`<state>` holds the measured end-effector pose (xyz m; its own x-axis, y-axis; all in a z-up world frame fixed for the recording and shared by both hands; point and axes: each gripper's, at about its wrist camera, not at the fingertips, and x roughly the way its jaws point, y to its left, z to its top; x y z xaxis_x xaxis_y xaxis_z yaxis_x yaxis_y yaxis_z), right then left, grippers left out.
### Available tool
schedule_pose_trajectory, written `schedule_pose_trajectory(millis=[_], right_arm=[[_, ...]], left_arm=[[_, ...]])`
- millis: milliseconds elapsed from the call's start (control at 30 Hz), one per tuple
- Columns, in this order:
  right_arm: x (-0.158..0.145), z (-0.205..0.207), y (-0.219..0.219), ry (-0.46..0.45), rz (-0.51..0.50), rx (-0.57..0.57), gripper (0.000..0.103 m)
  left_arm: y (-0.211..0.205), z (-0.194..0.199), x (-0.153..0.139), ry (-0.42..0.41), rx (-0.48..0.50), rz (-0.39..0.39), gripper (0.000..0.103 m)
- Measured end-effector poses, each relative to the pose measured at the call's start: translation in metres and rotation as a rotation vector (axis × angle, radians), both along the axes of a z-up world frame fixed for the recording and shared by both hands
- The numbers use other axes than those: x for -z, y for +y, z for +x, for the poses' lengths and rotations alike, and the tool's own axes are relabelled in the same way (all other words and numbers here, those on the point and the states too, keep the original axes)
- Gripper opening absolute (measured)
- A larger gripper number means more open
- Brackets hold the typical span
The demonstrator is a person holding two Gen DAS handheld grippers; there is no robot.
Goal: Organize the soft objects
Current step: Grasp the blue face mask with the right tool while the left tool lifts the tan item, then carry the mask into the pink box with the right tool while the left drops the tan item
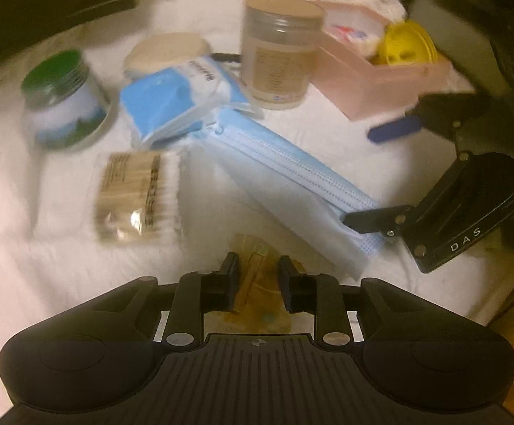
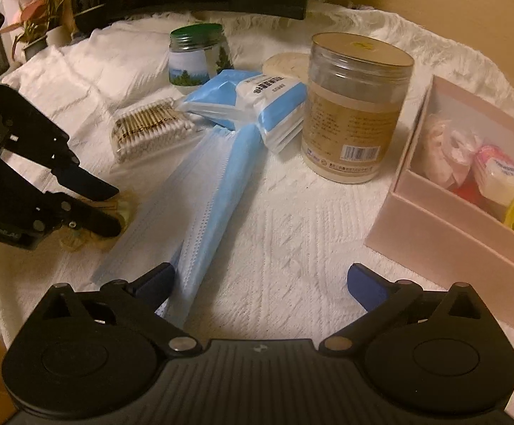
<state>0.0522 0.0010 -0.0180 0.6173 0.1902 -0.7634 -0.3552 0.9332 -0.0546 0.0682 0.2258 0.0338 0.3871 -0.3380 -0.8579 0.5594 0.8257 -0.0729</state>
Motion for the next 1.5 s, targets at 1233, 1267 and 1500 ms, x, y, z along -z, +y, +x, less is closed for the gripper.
schedule_pose_trajectory(millis=[1233,1267,1500], right_arm=[[-0.247,0.017,-0.019,-0.482,0.094,0.079,0.004],[-0.257,0.016,-0.031,-0.502,0.093,0.107,0.004],[-0.283,0.004,-0.113,-0.539,0.090,0.316,0.004]], left_arm=[[0.040,0.083,-0.165,-0.500,-0.327,-0.335,0.012],[0.029,0.092,-0.171,-0.501,-0.303,-0.355,0.012],[-0.068,0.122,-0.164,-0.409,-0.101,-0.440,0.012]])
